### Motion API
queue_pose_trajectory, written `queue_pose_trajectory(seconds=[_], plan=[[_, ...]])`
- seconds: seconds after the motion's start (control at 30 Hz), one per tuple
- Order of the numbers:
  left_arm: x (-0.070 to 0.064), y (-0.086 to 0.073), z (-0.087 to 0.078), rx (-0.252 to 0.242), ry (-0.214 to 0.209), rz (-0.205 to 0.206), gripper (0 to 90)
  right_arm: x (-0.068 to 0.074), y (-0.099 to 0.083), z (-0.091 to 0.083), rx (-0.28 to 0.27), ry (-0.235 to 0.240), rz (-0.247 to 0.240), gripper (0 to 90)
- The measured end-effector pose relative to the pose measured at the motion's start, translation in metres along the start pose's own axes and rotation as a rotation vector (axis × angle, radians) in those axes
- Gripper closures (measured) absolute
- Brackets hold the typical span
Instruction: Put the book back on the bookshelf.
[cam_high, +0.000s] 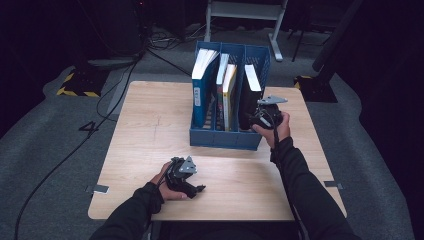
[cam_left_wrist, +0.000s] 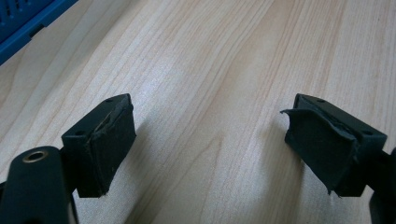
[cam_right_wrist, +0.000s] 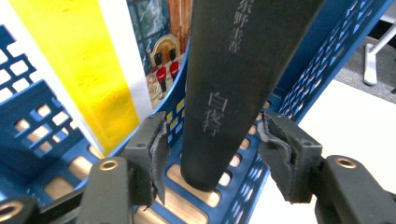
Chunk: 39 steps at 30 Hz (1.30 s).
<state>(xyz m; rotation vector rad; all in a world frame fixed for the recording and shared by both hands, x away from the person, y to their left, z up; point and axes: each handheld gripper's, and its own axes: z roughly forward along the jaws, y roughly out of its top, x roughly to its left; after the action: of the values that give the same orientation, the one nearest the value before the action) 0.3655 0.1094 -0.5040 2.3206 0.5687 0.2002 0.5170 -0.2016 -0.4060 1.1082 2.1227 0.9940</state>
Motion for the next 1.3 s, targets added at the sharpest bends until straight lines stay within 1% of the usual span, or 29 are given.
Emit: queue_pose_trajectory(seconds=[0.1,0.2,0.27,0.33,0.47,0.67,0.8,0.87,0.93,1.03,1.07,1.13,1.23,1.3], plan=[[0.000,0.000,0.000,0.000,0.000,0.000,15.5,-0.001,-0.001,-0.004,0.007,-0.002,-0.022,40.2],[0.000,0.000,0.000,0.000,0.001,0.000,15.5,-0.002,-0.002,-0.009,0.005,0.005,-0.034,38.5],[0.000,0.000,0.000,0.000,0.001,0.001,15.5,-0.002,-0.002,-0.011,0.005,0.007,-0.034,38.4],[0.000,0.000,0.000,0.000,0.001,0.000,15.5,-0.004,-0.004,-0.015,0.003,0.014,-0.047,37.2],[0.000,0.000,0.000,0.000,0.001,0.000,15.5,-0.005,-0.006,-0.018,0.008,0.018,-0.065,36.6],[0.000,0.000,0.000,-0.002,0.001,-0.001,15.5,-0.008,-0.011,-0.028,0.006,0.031,-0.083,35.7],[0.000,0.000,0.000,-0.001,0.001,-0.001,15.5,-0.011,-0.016,-0.036,-0.004,0.027,-0.094,35.6],[0.000,0.000,0.000,-0.001,0.001,-0.001,15.5,-0.012,-0.018,-0.039,-0.003,0.032,-0.101,35.6],[0.000,0.000,0.000,-0.001,0.000,-0.001,15.5,-0.013,-0.020,-0.041,-0.002,0.026,-0.110,35.3],[0.000,0.000,0.000,-0.002,0.001,-0.002,15.5,-0.014,-0.022,-0.043,-0.004,0.030,-0.113,35.2],[0.000,0.000,0.000,-0.002,0.001,-0.002,15.5,-0.015,-0.023,-0.045,-0.008,0.023,-0.117,35.2],[0.000,0.000,0.000,-0.002,0.001,-0.002,15.5,-0.016,-0.025,-0.048,-0.010,0.031,-0.117,35.0],[0.000,0.000,0.000,-0.001,0.001,-0.001,15.5,-0.016,-0.028,-0.052,-0.010,0.027,-0.134,34.7],[0.000,0.000,0.000,-0.001,0.001,-0.001,15.5,-0.016,-0.030,-0.055,-0.011,0.028,-0.136,34.6]])
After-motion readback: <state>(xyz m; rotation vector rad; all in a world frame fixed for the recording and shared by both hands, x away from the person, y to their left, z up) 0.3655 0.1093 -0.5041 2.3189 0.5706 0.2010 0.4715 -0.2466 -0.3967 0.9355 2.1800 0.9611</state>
